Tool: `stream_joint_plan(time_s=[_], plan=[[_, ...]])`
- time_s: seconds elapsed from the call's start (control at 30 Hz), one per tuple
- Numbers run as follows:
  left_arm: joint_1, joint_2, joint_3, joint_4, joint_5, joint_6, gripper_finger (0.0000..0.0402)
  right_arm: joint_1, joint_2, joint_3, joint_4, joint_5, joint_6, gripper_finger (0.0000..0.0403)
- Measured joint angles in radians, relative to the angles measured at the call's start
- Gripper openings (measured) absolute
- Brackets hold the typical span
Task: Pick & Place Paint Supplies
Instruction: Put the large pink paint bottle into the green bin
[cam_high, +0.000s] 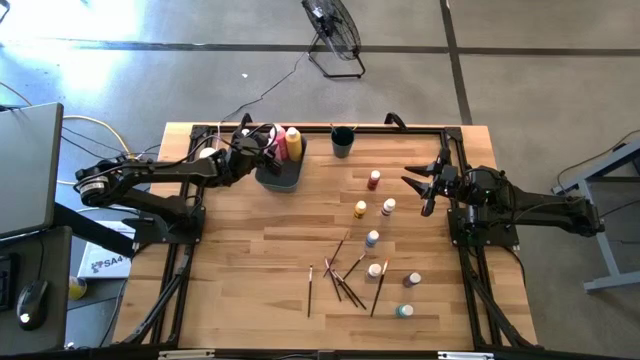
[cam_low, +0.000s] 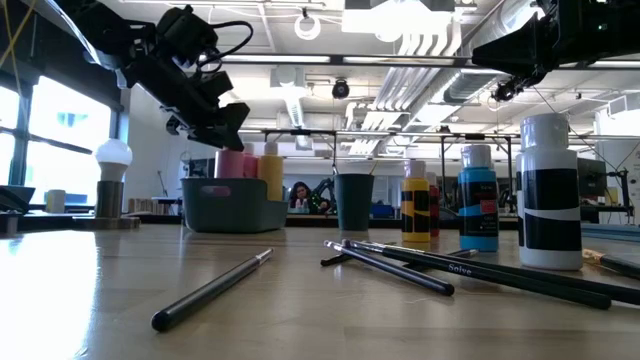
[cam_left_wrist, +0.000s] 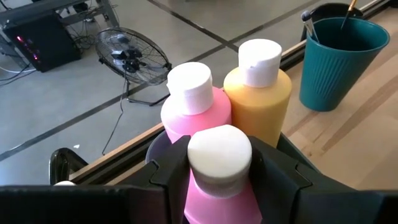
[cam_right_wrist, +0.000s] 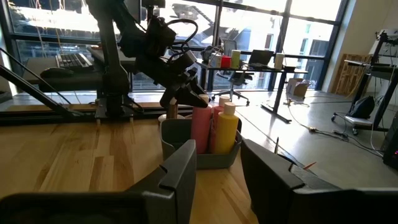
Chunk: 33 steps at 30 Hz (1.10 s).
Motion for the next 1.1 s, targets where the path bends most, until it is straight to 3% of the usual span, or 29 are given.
stream_joint_plan(time_s=[0.23, 0.53, 0.8, 1.1], plan=[[0.000, 0.000, 0.001, -0.008, 0.000, 0.000, 0.0162, 0.000, 0.000, 0.000, 0.000, 0.000, 0.000, 0.0121], [0.000, 0.000, 0.001, -0.010, -0.003, -0.011, 0.0263, 0.000, 0.000, 0.000, 0.000, 0.000, 0.000, 0.0121], [0.000, 0.000, 0.001, -0.009, -0.002, -0.027, 0.0326, 0.000, 0.000, 0.000, 0.000, 0.000, 0.000, 0.0121], [0.000, -0.001, 0.000, -0.007, -0.108, 0.001, 0.0345, 0.000, 0.000, 0.000, -0.003, 0.000, 0.000, 0.0121]])
